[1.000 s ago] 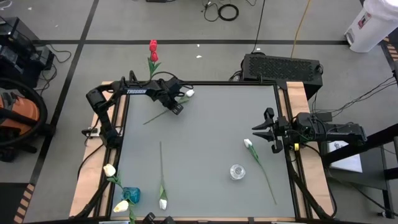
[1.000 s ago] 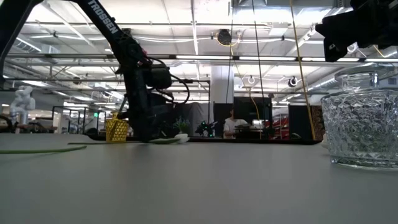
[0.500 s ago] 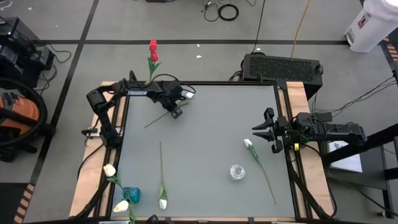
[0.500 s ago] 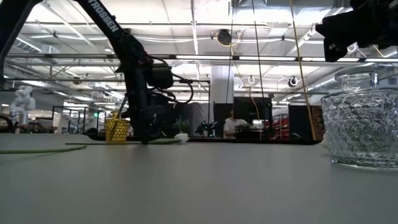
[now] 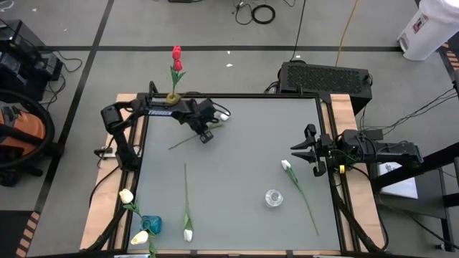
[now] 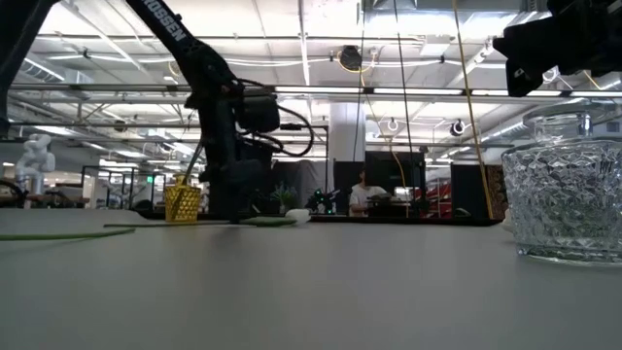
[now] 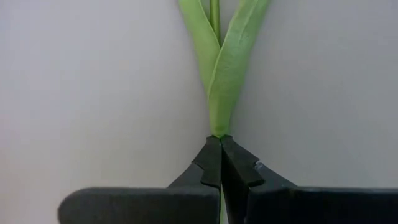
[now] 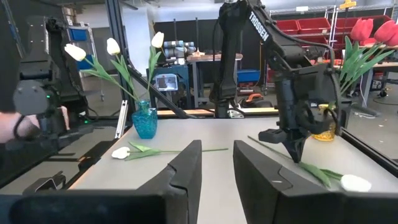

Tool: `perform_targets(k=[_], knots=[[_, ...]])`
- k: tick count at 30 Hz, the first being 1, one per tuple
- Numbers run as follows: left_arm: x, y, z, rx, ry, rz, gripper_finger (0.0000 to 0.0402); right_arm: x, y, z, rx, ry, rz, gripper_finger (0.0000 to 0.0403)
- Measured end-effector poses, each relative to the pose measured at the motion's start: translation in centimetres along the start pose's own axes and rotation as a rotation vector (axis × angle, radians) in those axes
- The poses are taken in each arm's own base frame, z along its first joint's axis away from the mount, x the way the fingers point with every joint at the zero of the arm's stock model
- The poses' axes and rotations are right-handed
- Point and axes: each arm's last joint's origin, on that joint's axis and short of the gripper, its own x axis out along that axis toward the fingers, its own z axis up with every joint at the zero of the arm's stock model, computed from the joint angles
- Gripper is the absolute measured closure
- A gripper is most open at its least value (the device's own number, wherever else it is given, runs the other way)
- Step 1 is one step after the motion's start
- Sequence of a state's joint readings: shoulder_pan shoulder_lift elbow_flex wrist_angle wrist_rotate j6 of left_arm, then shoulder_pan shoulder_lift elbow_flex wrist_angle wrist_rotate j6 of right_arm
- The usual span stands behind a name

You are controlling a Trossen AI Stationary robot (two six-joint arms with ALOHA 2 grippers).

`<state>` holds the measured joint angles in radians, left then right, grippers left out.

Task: Sort flowers into vase by color
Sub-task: Put the top white tulip into the transparent vase

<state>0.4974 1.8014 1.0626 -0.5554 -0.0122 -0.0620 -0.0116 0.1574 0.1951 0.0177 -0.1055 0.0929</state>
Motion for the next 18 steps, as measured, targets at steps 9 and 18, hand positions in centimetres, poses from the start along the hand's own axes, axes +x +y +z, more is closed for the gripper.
perform_targets(k=[9, 18], knots=[[-2.7, -3.0, 0.0, 0.085, -0.088, -0.015, 0.0401, 0.0, 0.0, 0.0, 0.0, 0.001, 0.0, 0.0319], [-7.0, -5.9, 0.0, 0.178, -0.282, -0.073, 0.0401, 0.0, 0.0, 0.0, 0.0, 0.0, -0.001, 0.0319]])
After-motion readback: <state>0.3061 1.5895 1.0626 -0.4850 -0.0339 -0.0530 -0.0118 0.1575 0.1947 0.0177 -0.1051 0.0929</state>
